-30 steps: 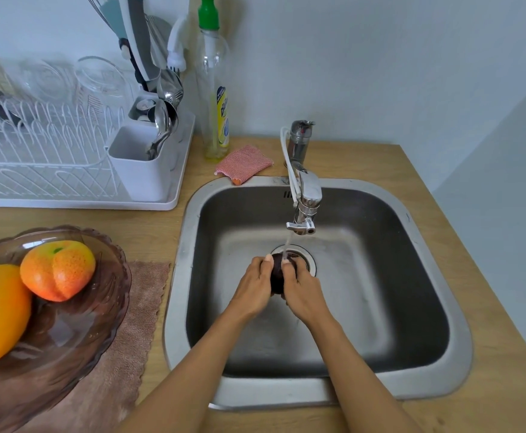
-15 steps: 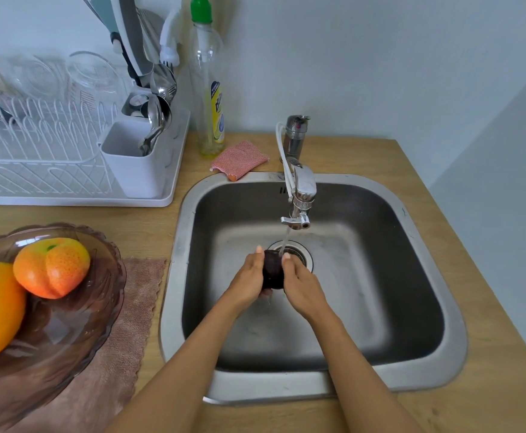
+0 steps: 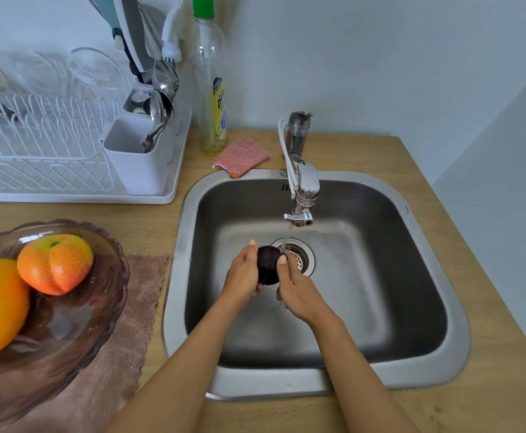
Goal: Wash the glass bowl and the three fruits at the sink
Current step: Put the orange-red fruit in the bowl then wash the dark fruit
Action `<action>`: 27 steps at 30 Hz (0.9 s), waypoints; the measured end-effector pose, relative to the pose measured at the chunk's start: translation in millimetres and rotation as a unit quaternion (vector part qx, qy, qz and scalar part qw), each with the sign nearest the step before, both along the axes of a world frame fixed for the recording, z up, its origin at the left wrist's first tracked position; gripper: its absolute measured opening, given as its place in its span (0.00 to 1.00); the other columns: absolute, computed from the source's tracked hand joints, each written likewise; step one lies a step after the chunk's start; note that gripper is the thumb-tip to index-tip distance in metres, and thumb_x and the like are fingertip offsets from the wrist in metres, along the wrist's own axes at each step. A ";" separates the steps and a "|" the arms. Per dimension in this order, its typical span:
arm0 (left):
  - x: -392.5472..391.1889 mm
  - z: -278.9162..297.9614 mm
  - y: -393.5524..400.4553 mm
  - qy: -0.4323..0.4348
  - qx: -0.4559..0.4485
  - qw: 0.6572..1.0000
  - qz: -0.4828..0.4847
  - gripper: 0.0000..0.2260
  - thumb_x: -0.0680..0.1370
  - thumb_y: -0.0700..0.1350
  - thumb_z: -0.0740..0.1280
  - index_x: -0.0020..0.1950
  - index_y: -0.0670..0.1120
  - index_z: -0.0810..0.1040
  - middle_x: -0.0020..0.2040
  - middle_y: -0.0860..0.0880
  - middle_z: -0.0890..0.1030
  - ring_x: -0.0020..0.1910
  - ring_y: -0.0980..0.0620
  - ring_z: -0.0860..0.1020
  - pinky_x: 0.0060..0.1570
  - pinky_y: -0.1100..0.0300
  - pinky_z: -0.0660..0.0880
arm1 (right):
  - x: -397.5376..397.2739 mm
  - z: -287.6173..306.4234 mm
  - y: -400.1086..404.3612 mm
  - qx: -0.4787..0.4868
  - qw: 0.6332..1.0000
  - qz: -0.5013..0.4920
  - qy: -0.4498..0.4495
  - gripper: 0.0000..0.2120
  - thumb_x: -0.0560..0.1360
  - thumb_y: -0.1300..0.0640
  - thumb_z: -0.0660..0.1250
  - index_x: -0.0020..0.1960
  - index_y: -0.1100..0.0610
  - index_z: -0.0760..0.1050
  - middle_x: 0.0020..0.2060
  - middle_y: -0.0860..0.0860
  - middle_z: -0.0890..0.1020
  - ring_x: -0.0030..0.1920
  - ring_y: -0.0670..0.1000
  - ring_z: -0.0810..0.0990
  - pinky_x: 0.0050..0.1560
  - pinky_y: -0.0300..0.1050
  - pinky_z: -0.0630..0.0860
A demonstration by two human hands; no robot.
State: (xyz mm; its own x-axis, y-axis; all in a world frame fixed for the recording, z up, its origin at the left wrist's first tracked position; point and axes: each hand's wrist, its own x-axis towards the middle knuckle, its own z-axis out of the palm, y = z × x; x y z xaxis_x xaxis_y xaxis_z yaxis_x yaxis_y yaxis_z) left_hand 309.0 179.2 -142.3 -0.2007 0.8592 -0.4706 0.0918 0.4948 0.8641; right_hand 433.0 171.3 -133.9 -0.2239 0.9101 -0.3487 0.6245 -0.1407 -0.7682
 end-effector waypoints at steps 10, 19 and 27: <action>9.3 -3.4 -6.3 0.029 0.004 0.985 -0.170 0.23 0.82 0.59 0.47 0.71 0.49 0.64 0.53 0.44 0.78 0.48 0.47 0.79 0.50 0.54 0.76 | 5.9 3.5 9.7 -0.034 0.988 -0.153 -0.014 0.30 0.81 0.42 0.40 0.56 0.58 0.75 0.49 0.60 0.80 0.49 0.59 0.79 0.47 0.46 0.71; 2.4 -6.0 -1.7 0.039 0.055 0.994 -0.081 0.19 0.81 0.61 0.50 0.63 0.54 0.72 0.52 0.47 0.79 0.59 0.38 0.77 0.57 0.45 0.75 | 1.1 11.4 5.7 -0.053 0.992 -0.100 0.049 0.19 0.82 0.42 0.46 0.62 0.49 0.70 0.35 0.50 0.77 0.30 0.46 0.74 0.33 0.38 0.68; 5.2 -5.8 -10.2 0.092 0.099 0.980 -0.143 0.17 0.82 0.60 0.45 0.59 0.54 0.69 0.55 0.48 0.76 0.55 0.51 0.75 0.58 0.53 0.74 | 0.7 18.7 8.4 -0.063 0.986 -0.138 0.068 0.14 0.81 0.47 0.49 0.54 0.52 0.70 0.36 0.57 0.81 0.24 0.48 0.76 0.21 0.36 0.68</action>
State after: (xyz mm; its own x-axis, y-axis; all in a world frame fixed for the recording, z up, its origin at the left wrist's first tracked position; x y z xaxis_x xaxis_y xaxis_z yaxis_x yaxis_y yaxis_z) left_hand 314.2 169.1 -148.1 -0.0038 0.9638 -0.2668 0.3661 0.2496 0.8965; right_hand 433.7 179.7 -115.1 -0.0257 0.8945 -0.4464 0.4405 -0.3907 -0.8083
